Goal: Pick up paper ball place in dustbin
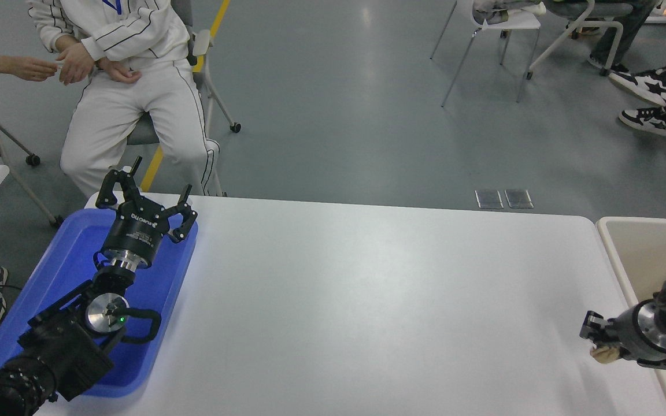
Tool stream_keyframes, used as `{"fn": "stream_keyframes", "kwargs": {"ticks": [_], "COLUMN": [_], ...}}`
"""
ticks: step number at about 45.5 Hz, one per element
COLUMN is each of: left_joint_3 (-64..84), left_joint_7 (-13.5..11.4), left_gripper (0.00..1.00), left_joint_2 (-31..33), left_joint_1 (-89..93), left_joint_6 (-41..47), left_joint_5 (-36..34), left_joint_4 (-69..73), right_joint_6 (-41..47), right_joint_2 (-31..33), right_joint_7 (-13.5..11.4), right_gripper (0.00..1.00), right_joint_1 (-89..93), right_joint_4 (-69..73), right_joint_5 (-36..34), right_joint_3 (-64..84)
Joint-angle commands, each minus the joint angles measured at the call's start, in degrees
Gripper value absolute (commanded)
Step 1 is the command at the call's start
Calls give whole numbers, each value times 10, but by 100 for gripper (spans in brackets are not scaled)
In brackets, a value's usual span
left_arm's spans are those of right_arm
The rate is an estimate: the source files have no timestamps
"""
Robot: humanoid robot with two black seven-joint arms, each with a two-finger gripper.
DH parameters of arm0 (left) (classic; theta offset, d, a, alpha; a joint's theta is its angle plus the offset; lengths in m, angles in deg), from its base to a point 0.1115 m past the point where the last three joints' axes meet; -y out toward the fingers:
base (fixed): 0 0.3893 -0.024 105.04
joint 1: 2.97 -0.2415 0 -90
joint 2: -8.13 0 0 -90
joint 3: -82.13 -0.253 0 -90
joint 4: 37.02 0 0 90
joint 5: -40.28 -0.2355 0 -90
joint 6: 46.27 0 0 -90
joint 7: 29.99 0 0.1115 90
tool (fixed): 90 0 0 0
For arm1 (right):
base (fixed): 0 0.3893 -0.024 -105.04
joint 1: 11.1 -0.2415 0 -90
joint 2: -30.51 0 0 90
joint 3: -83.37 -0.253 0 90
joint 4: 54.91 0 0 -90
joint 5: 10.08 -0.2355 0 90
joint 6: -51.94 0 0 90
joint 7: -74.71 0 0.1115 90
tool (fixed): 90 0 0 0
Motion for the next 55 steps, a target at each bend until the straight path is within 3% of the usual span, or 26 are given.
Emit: {"fn": "stream_keyframes", "kwargs": {"ticks": [1, 17, 26, 55], "left_joint_3": [0, 0, 0, 0], "left_joint_7": [0, 0, 0, 1], "left_gripper": [100, 100, 100, 100], "left_joint_2": [0, 0, 0, 0], "left_joint_1": [0, 0, 0, 0], "left_joint_6": [0, 0, 0, 0], "left_joint_5": [0, 0, 0, 0], "left_joint_4": [0, 0, 0, 0], "right_joint_6": [72, 273, 340, 346], "right_joint_2": [9, -12, -15, -69], "right_joint_7": [0, 0, 0, 2], "right_gripper": [0, 0, 0, 0], "right_joint_1": [-141, -351, -434, -605], "right_joint_4": [81, 99, 127, 151], "right_joint_5": [28, 19, 18, -38], "right_joint_3": [69, 135, 143, 177]}}
